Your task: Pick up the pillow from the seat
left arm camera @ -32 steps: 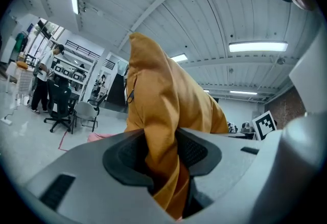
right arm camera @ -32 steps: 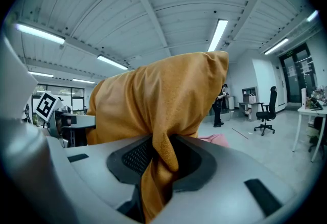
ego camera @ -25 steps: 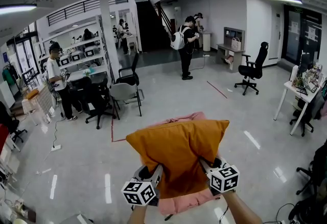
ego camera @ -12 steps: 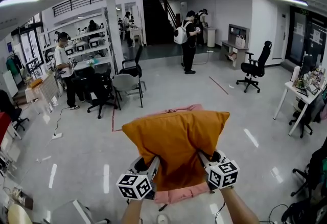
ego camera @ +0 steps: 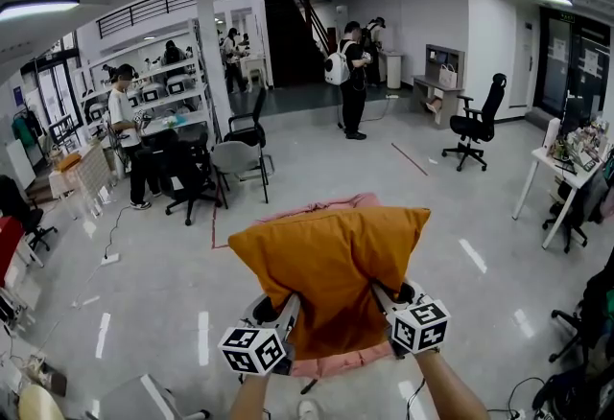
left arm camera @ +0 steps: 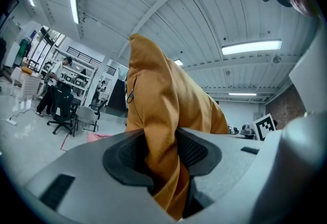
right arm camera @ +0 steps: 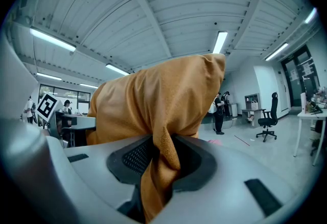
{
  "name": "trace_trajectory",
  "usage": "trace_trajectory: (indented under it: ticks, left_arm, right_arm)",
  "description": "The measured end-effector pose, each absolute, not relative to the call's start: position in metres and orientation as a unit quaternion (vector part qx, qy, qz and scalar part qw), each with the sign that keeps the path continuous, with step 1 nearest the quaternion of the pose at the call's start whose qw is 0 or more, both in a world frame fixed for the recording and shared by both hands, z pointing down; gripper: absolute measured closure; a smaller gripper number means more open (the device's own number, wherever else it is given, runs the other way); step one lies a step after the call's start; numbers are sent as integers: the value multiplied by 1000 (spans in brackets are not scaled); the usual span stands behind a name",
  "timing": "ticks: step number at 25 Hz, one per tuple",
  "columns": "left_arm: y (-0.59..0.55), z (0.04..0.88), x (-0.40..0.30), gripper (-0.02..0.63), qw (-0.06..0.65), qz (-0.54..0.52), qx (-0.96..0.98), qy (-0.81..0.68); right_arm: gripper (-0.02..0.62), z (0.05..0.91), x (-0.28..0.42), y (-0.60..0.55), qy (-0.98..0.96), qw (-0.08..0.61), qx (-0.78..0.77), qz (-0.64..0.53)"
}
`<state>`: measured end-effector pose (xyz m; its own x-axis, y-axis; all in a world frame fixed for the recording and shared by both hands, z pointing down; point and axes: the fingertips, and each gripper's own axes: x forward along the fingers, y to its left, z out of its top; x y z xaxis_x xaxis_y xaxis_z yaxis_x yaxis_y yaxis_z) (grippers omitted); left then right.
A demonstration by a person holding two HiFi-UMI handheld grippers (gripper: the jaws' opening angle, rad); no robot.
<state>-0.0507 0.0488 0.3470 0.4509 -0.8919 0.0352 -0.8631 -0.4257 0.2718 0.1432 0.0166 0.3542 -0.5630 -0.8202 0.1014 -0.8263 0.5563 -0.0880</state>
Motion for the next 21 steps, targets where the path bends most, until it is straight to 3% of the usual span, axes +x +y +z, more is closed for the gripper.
trace_trajectory:
  ticks: [21]
  left_arm:
    - [68, 347, -46, 446, 123, -56, 842, -522]
  right_arm:
    - [479, 357, 148, 36, -882, 24, 465, 68]
